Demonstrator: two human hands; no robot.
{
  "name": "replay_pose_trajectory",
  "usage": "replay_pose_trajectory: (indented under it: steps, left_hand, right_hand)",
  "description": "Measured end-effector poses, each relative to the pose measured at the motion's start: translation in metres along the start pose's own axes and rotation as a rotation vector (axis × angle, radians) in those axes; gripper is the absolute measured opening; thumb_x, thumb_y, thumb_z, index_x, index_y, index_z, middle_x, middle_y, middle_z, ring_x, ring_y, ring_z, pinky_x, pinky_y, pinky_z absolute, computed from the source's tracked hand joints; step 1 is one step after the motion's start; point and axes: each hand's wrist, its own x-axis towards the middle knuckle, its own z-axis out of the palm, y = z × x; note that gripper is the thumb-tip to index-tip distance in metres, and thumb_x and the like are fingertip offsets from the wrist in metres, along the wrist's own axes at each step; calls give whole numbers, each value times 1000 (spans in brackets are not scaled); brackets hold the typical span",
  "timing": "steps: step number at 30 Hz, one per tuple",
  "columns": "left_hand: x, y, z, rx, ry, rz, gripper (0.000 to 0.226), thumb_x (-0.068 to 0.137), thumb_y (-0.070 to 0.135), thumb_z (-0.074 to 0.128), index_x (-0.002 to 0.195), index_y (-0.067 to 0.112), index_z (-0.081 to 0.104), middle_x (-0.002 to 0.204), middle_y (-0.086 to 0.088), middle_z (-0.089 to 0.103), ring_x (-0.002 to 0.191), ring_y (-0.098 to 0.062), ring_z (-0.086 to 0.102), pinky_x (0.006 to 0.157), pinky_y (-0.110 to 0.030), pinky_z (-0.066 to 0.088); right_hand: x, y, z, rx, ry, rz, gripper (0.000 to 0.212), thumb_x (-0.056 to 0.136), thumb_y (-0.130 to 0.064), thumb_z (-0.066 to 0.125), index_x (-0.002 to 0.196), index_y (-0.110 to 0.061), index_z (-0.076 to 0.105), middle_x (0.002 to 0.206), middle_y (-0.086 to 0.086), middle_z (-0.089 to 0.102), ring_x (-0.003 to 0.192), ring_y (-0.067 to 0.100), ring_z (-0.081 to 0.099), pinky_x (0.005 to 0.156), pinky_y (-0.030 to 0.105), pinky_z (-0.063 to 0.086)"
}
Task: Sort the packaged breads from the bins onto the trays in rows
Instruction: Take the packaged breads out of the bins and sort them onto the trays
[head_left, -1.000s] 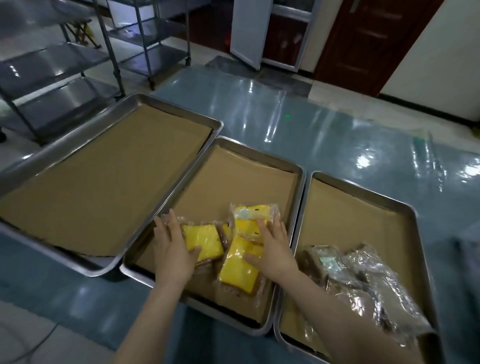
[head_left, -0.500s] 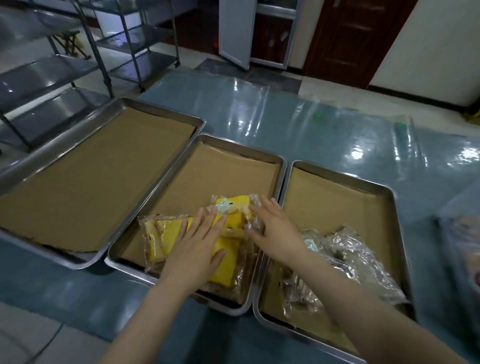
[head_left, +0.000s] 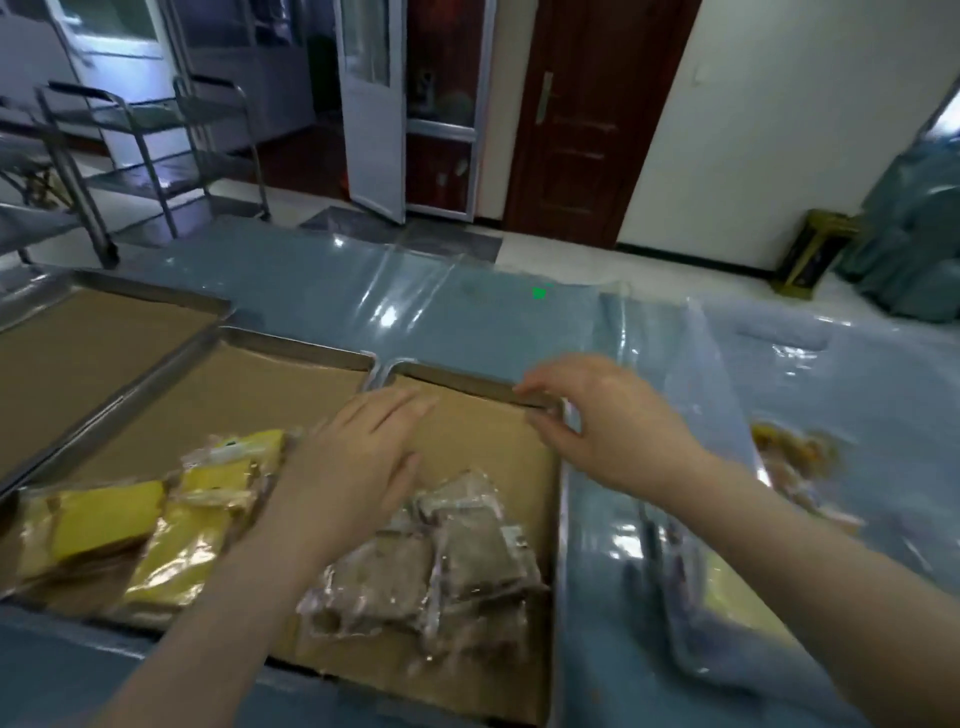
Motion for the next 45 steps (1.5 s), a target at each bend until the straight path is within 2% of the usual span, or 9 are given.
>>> replay_pose_trajectory:
  steps: [10, 14, 19, 25, 30, 34, 38, 41, 45]
  left_hand:
    - [44, 176, 57, -237, 22, 3, 40, 89, 27, 50, 126, 13, 56, 127, 0, 58, 115, -16, 52, 100, -18, 27]
    - [58, 214, 66, -361, -12, -41, 41, 95, 35, 46, 134, 25, 47, 132, 15, 45, 122, -1, 39, 100, -10, 20]
    - [98, 261, 79, -612, -209, -110, 50, 91, 41, 48, 138, 43, 32, 148, 20, 28, 138, 3, 13, 115, -36, 16]
    - [115, 277, 117, -46, -373, -38, 76, 89, 56, 41, 148, 31, -2, 157, 2, -14, 141, -14, -20, 112, -42, -11]
    - [112, 275, 121, 30, -327, -26, 77, 89, 60, 35, 148, 27, 0, 156, -2, -15, 141, -18, -20, 111, -37, -11]
    - [110, 276, 118, 37, -333, -33, 75, 90, 58, 36, 149, 24, 4, 157, -3, -12, 142, -18, -18, 112, -36, -9]
    - [111, 277, 116, 25, -319, -16, 70, 91, 56, 33, 148, 24, 8, 158, -3, -8, 142, -18, -16, 111, -34, -8]
    - [112, 277, 116, 13, -320, -14, 69, 90, 56, 32, 148, 24, 9, 158, -2, -6, 142, -18, -15, 107, -32, -10]
    - [112, 277, 116, -2, -322, -19, 69, 90, 55, 36, 147, 24, 13, 158, -2, -3, 143, -18, -13, 109, -32, -7]
  right_hand:
    - [-159, 158, -82, -57, -17, 170, 24, 88, -33, 60, 110, -28, 67, 110, -10, 66, 103, 15, 58, 86, 30, 44]
    - [-177, 207, -78, -89, -131, 211, 28, 90, -38, 59, 116, -31, 63, 113, -9, 63, 106, 13, 55, 86, 29, 44]
    - [-169, 258, -65, -131, -464, 321, 40, 89, -45, 57, 125, -28, 55, 116, -6, 62, 104, 17, 56, 87, 34, 47]
    - [-157, 270, 7, -81, -730, 358, 60, 89, -47, 58, 139, -16, 44, 131, 7, 56, 112, 27, 55, 87, 32, 46]
    - [-177, 259, 57, -84, -833, 267, 85, 79, -65, 59, 143, -17, 31, 132, 10, 45, 118, 31, 43, 93, 46, 45]
    - [-182, 260, 62, -100, -839, 247, 73, 72, -60, 70, 127, -17, 48, 119, 8, 50, 111, 29, 45, 90, 44, 46]
    - [-174, 272, 59, -89, -639, 446, 70, 71, -53, 69, 127, -18, 47, 128, 10, 39, 122, 32, 33, 98, 45, 40]
    - [-172, 289, 58, -48, -680, 700, 91, 72, -53, 69, 144, -14, 28, 150, 17, 21, 138, 40, 18, 110, 51, 29]
    - [-170, 295, 59, -100, -688, 722, 76, 70, -57, 71, 129, -16, 46, 117, 9, 52, 115, 31, 46, 92, 43, 47]
